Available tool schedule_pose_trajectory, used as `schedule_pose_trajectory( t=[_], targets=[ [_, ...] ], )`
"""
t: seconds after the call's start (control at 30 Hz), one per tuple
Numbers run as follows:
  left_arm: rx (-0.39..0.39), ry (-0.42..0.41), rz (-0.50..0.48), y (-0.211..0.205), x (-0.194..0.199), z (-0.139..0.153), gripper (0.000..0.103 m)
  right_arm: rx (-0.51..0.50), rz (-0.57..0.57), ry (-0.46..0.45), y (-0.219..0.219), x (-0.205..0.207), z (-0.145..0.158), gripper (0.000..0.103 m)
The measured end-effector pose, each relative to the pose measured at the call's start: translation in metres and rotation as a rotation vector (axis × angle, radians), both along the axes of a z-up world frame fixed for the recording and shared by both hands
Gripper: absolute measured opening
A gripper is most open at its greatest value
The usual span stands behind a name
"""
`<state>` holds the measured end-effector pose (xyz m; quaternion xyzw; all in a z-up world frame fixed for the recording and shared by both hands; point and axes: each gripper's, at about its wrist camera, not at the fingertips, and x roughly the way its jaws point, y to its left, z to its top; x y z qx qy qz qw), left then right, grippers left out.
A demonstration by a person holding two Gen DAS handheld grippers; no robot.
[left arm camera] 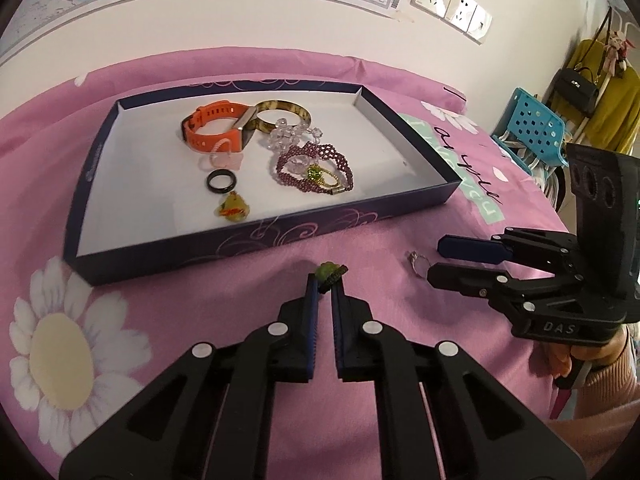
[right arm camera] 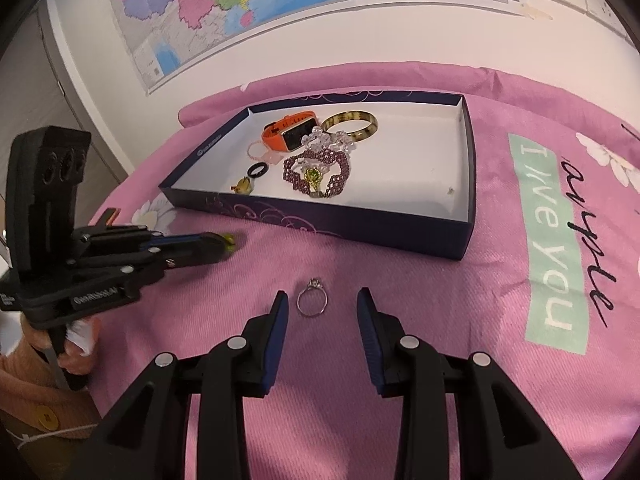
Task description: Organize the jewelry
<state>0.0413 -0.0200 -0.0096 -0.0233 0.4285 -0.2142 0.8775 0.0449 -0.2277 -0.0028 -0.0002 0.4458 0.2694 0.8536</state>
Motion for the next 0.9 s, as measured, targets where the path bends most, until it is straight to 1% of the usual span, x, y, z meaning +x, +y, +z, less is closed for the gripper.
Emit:
schedule_pose_trajectory(
  t=[0.2, 0.27, 0.37, 0.53, 0.6, 0.73, 0.9],
  targets=[
    [0.001, 0.004, 0.021, 0.01, -0.007, -0.003, 0.007, -0.042, 0.018, -0.018, 0.012, -0.002, 0.0, 0.034],
    [-0.001, 0.01, 0.025, 0.012, -0.008, -0.005, 0.007, -0.072, 0.028, -0.033, 0.02, -0.002, 0.0, 0.034],
    [-0.004, 0.015, 0.029, 0.013, -0.009, -0.007, 0.007, -0.088, 0.045, -0.041, 0.027, -0.004, 0.0, 0.033],
    [-0.008, 0.016, 0.033, 0.016, -0.01, -0.009, 0.007, -0.146, 0.044, -0.068, 0.035, -0.007, 0.0, 0.023],
    [-0.009, 0.015, 0.035, 0.016, -0.011, -0.008, 0.007, -0.155, 0.038, -0.072, 0.035, -0.008, -0.001, 0.016],
    [-0.012, 0.017, 0.035, 0.017, -0.011, -0.009, 0.007, -0.158, 0.036, -0.075, 0.035, -0.008, -0.001, 0.015],
    [-0.016, 0.014, 0.038, 0.018, -0.011, -0.007, 0.007, -0.137, 0.021, -0.069, 0.032, -0.007, 0.0, 0.015]
  ],
)
